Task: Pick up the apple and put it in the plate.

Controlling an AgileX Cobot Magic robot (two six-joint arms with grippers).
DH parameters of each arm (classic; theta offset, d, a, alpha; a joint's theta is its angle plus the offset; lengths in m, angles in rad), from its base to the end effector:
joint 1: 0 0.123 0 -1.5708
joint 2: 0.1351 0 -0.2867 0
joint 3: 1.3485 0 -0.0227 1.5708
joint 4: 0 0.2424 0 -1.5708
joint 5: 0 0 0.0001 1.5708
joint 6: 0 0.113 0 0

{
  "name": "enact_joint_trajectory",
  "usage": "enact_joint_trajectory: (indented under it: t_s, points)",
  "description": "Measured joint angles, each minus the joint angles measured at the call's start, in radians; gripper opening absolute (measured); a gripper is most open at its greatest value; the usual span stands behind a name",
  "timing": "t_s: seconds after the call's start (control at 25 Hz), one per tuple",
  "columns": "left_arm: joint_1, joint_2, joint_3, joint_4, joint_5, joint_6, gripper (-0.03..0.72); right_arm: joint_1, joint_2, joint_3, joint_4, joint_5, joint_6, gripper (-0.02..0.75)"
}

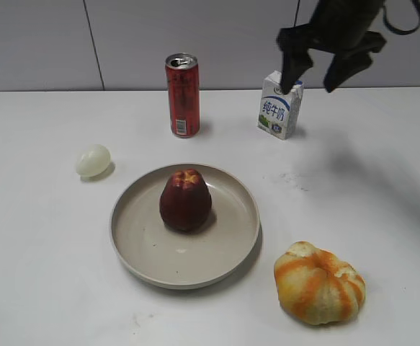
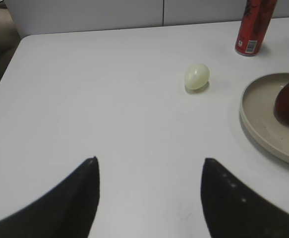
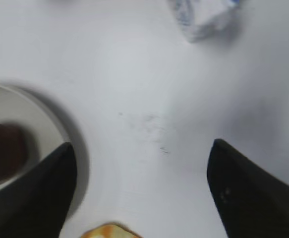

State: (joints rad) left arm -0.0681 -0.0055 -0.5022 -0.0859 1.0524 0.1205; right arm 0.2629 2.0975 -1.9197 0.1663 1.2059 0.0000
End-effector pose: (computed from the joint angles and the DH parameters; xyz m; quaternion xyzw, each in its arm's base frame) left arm 0.0043 -0.0087 0.2650 0.0815 0.8443 -0.0291 0.5288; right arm 0.4303 0.1339 0.2425 -0.1108 0.9811 0.0981 0.1245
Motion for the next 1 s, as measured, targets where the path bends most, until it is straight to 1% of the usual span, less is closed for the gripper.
enact_joint_trajectory:
  t_s: [0.16, 0.28, 0.36, 0.6, 0.76, 1.0]
  points:
    - [0.000, 0.000, 0.000, 0.000, 0.000, 0.000, 0.491, -0.109, -0.078, 0.106, -0.054, 0.000, 0.000, 0.633]
    - [0.000, 0.000, 0.000, 0.000, 0.000, 0.000, 0.491, -0.190, -0.131, 0.199, -0.049, 0.001, 0.000, 0.622]
    - [0.000, 0.000, 0.000, 0.000, 0.000, 0.000, 0.491, -0.220, -0.166, 0.258, -0.042, 0.001, 0.000, 0.613]
    - [0.000, 0.000, 0.000, 0.000, 0.000, 0.000, 0.491, -0.229, -0.330, 0.464, -0.030, 0.001, 0.000, 0.596]
    - [0.000, 0.000, 0.000, 0.000, 0.000, 0.000, 0.491, -0.229, -0.490, 0.637, -0.029, -0.003, -0.018, 0.593]
    - [0.000, 0.000, 0.000, 0.000, 0.000, 0.000, 0.491, -0.229, -0.761, 0.919, -0.028, -0.097, -0.030, 0.593]
